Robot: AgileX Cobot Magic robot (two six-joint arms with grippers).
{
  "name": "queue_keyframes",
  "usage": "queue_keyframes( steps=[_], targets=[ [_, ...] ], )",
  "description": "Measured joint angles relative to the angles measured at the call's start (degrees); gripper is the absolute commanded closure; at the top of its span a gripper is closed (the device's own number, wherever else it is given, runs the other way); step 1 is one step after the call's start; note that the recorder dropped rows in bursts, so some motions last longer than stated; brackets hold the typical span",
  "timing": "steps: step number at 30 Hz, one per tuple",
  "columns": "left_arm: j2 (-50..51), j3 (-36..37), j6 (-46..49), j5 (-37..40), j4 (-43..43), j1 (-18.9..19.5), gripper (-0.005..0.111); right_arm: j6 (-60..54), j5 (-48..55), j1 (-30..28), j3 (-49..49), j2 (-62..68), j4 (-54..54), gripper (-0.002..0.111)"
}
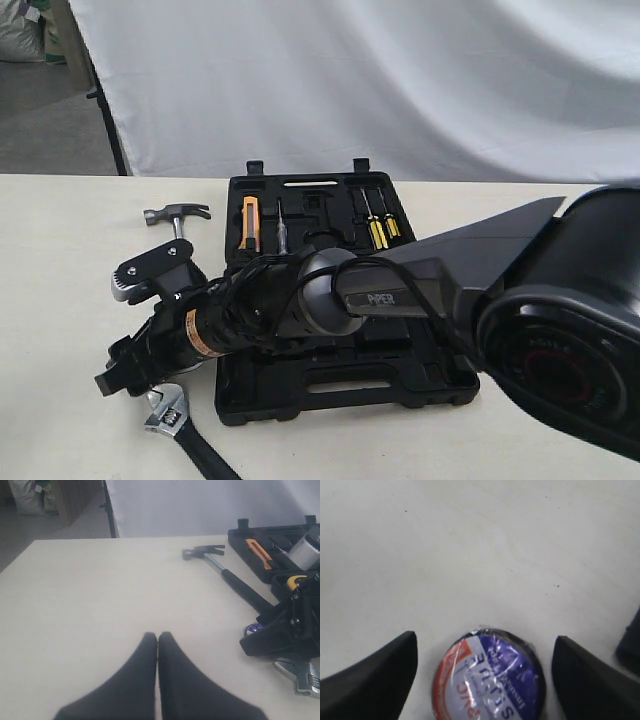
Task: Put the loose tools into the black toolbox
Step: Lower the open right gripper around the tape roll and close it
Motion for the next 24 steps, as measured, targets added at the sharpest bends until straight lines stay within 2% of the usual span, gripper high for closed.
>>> queue_keyframes(
  steps=[14, 24],
  targets=[
    [0.0, 0.0, 0.0, 0.0, 0.0, 0.0, 0.106, -0.5, -0.3, -1.0, -1.3, 0.7, 0.0, 0.037],
    [0.0, 0.0, 0.0, 0.0, 0.0, 0.0, 0.106, -6.0, -3.5, -1.2, -1.3, 0.7, -0.1, 0.037]
  ],
)
